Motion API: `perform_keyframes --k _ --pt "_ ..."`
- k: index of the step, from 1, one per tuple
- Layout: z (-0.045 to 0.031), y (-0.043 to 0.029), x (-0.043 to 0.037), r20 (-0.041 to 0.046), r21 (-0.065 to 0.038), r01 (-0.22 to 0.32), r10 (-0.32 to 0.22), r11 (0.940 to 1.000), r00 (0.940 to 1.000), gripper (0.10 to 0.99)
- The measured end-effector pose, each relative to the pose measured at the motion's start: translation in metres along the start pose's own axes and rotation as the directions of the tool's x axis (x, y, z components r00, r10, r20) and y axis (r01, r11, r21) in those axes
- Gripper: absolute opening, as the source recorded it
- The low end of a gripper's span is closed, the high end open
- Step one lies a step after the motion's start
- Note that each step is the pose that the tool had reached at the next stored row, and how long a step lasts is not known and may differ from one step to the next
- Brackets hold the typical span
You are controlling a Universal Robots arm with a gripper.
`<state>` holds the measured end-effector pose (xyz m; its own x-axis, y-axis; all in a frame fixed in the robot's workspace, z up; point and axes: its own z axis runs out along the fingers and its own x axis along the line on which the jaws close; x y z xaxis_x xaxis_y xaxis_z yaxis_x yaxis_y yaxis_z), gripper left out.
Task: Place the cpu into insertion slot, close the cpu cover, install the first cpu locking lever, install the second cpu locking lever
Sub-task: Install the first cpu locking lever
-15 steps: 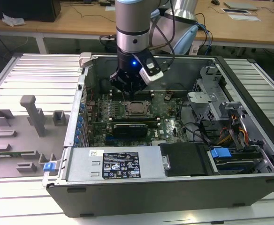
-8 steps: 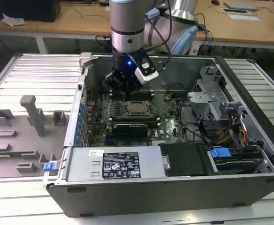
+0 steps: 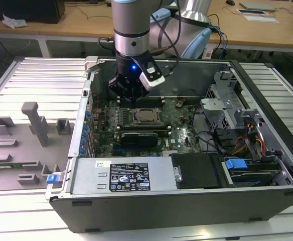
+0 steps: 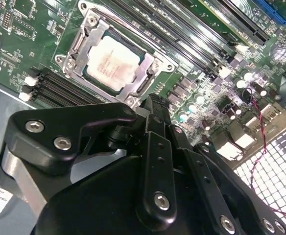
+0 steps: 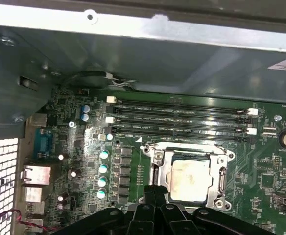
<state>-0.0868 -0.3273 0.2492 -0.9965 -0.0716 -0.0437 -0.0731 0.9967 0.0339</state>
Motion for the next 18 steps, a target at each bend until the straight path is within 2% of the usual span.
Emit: perform_keyframes --k 3,9,13,15,16,17,18 --pt "-0.0002 0.0002 0.0033 0.0 0.0 0.0 0.0 1.0 1.0 0.106" --pt "-0.0007 0.0011 0.0151 0.0005 -0.002 0.0 0.0 1.0 1.0 0.106" --pt "-0.0007 0.0013 0.0183 0.0051 -0.05 -0.002 0.002 0.9988 1.0 0.106" --pt "-0.0008 0.0014 0.0196 0.008 -0.082 -0.003 0.004 0.9966 1.0 0.106" --pt "-0.0008 0.0015 0.0202 0.0093 -0.095 -0.003 0.004 0.9955 0.9999 0.106" --pt "-0.0009 0.0016 0.0211 0.0112 -0.116 -0.004 0.005 0.9933 0.9999 0.106" --pt "-0.0009 0.0016 0.0217 0.0125 -0.129 -0.004 0.006 0.9916 0.9999 0.106"
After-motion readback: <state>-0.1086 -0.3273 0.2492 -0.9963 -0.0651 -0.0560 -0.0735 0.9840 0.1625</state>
